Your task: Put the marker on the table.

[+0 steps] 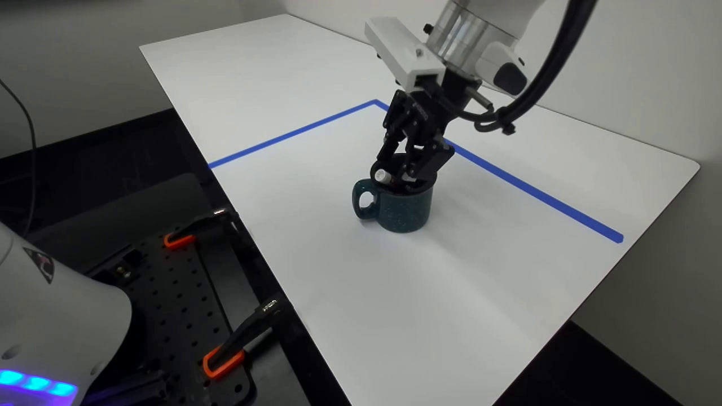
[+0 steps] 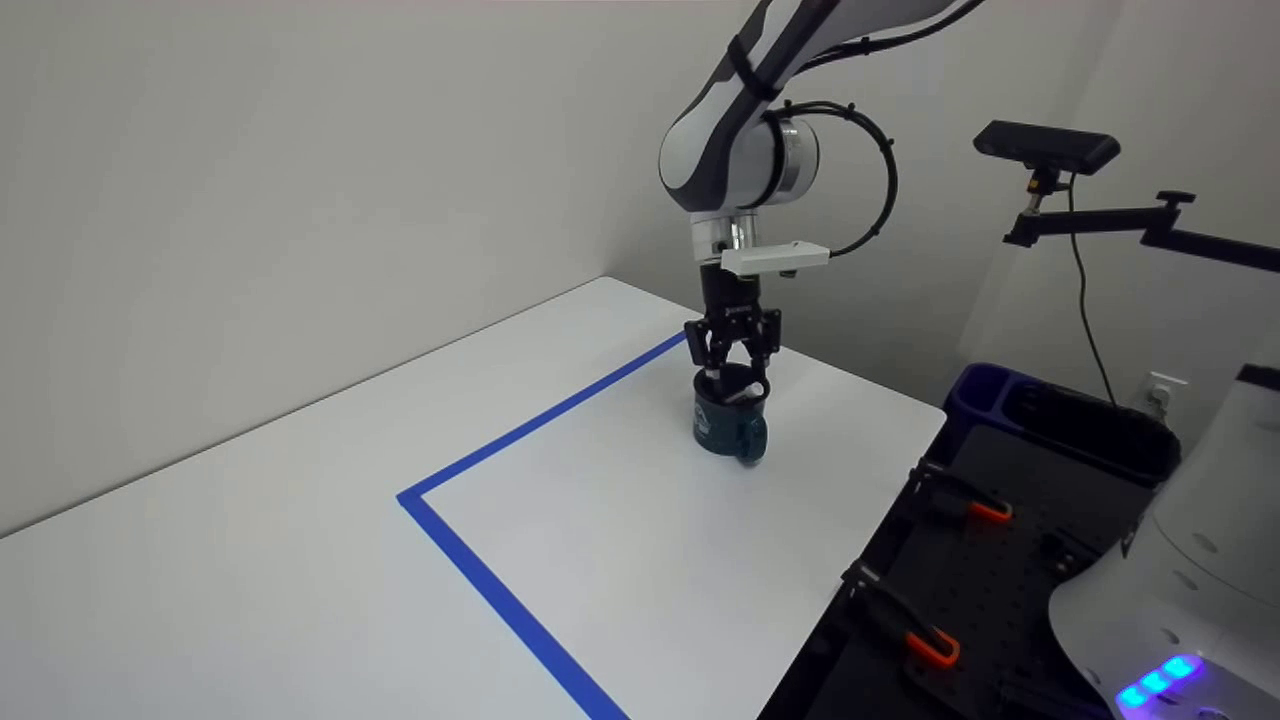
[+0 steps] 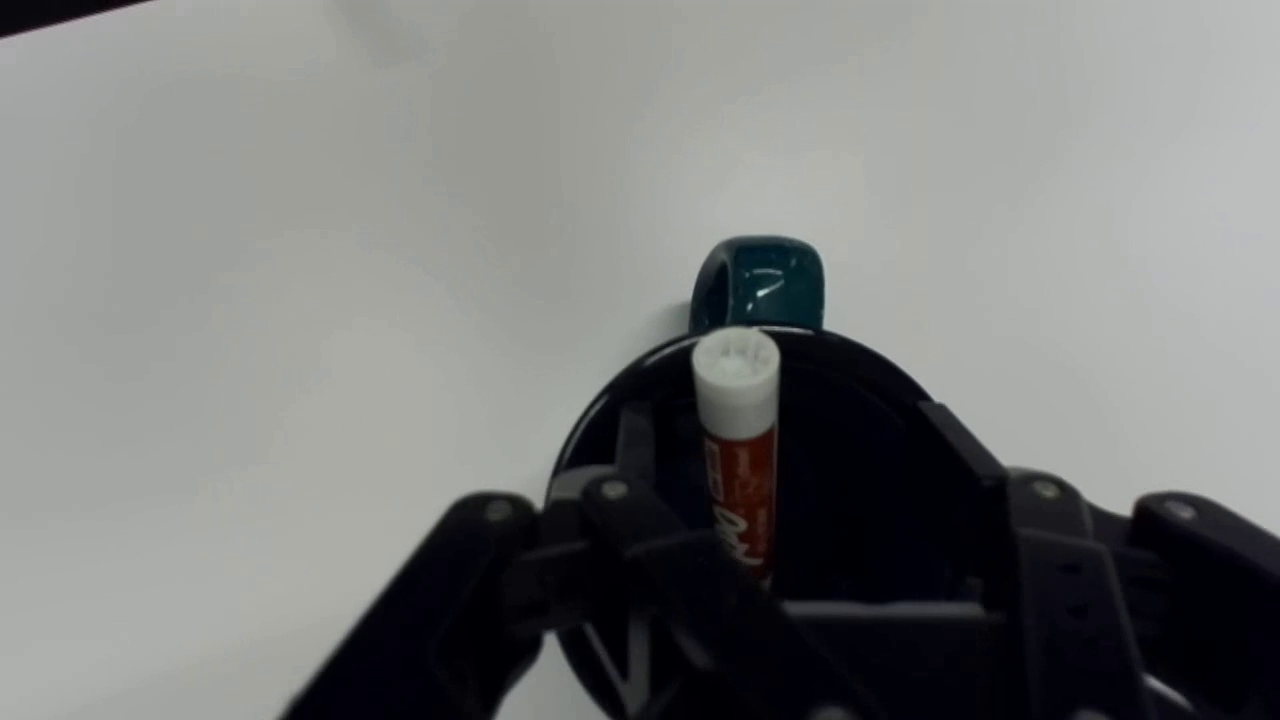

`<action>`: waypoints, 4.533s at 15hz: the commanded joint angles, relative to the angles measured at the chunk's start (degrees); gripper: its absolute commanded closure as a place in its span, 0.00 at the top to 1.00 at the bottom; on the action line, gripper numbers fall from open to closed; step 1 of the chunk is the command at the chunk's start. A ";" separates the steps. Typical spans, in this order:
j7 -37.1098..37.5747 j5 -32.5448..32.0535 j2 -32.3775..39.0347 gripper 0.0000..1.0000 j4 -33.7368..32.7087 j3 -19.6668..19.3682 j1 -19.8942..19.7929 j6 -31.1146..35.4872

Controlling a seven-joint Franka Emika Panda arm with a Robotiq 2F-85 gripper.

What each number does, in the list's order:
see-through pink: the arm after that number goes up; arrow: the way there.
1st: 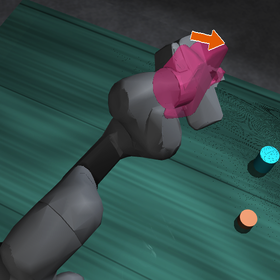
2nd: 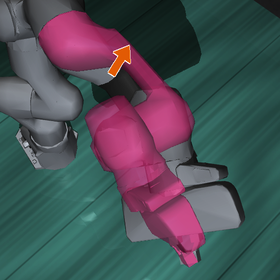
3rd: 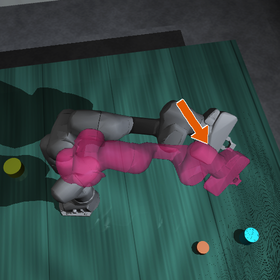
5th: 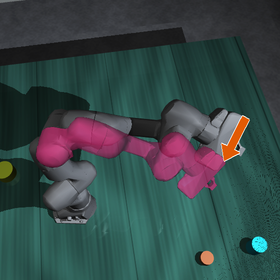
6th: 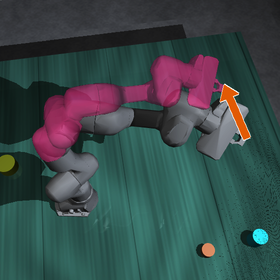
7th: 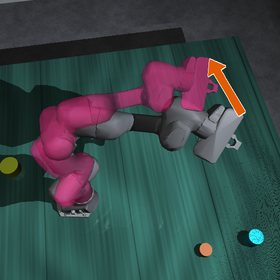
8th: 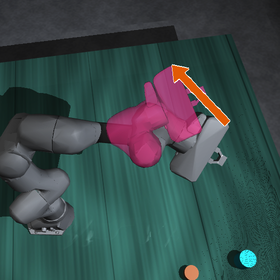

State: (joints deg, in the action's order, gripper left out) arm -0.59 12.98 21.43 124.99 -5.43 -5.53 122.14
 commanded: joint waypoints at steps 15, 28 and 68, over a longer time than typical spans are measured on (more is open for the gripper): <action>0.74 0.13 1.61 0.05 -2.51 0.73 -0.89 -4.25; 12.72 -1.33 -11.86 0.05 0.33 0.47 1.88 -10.44; 32.35 7.03 19.61 0.97 -26.56 1.38 3.58 -4.60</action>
State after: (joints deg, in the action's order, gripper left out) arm 32.50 20.13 43.95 97.86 -3.52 -2.03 118.87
